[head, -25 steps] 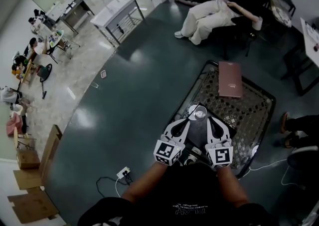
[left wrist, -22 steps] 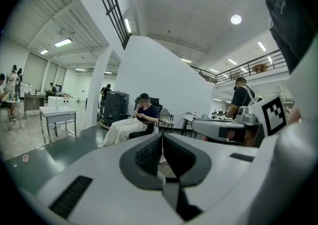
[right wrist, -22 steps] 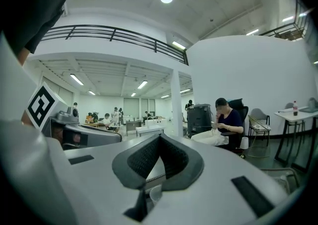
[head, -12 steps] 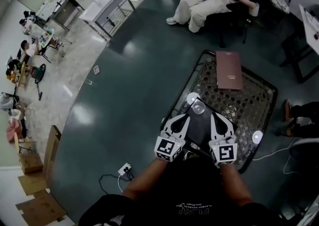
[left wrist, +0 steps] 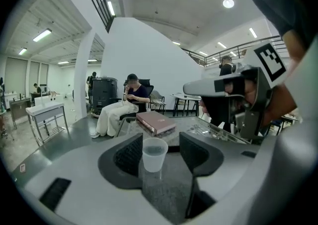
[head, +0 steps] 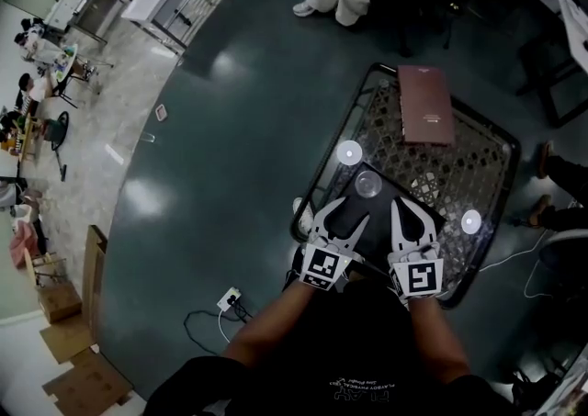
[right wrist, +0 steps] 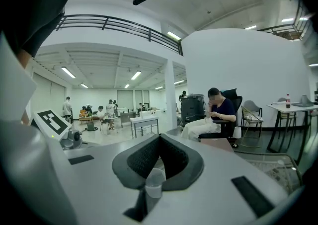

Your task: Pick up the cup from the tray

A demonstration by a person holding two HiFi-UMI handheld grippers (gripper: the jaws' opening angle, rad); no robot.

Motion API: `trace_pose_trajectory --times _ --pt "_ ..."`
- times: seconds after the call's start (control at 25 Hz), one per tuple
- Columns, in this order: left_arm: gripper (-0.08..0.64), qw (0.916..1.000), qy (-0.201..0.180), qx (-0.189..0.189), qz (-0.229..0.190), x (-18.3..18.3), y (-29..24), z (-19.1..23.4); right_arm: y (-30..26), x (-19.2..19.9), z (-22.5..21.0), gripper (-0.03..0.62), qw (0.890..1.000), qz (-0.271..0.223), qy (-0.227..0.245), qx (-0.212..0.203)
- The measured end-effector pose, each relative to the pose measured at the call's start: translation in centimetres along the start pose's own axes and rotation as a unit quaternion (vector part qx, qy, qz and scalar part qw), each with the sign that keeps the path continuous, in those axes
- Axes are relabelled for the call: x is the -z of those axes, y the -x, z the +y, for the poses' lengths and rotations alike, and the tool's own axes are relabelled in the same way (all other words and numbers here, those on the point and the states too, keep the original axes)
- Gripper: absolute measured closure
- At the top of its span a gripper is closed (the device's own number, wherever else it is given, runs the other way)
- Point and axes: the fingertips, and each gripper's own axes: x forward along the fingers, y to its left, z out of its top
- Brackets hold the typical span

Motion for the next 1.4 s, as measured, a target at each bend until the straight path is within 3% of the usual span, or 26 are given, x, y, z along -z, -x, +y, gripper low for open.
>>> trace_pose_trajectory --times 0.08,0.24,0.48,0.8,0.92,1.12,1.4 --pt "0.281 0.9999 -0.003 0.002 0.014 1.1 -0.6 0.0 0.0 0.3 0.1 0.595 1.0 0.002 -0.003 0.0" --pt "0.239 0.9992 -0.014 0.011 0.035 2.9 -2.2 0.0 -0.2 1.3 0.3 0.595 1.0 0.008 -0.006 0.0" --pt "0.227 0.998 -0.019 0.008 0.059 4.5 -5.4 1.2 -0.1 2.4 0.2 0.595 1.0 0.018 -0.015 0.006" --pt "0.218 0.9944 -0.064 0.035 0.076 5.2 -8.8 1.3 0.2 3.1 -0.3 0.595 0.999 0.032 -0.026 0.009" --pt "0.218 0.9926 -0.084 0.039 0.079 5.4 -9.1 1.0 0.1 2.9 0.0 0.595 0.999 0.015 -0.039 0.005" --pt "0.221 0.9933 -0.079 0.019 0.083 5.3 -9.5 1.3 0.1 3.0 0.4 0.595 0.999 0.008 -0.05 -0.004" --pt "0.238 0.9945 -0.074 0.024 0.071 4.3 -9.9 1.4 0.4 3.0 0.7 0.595 0.999 0.008 -0.045 -0.012"
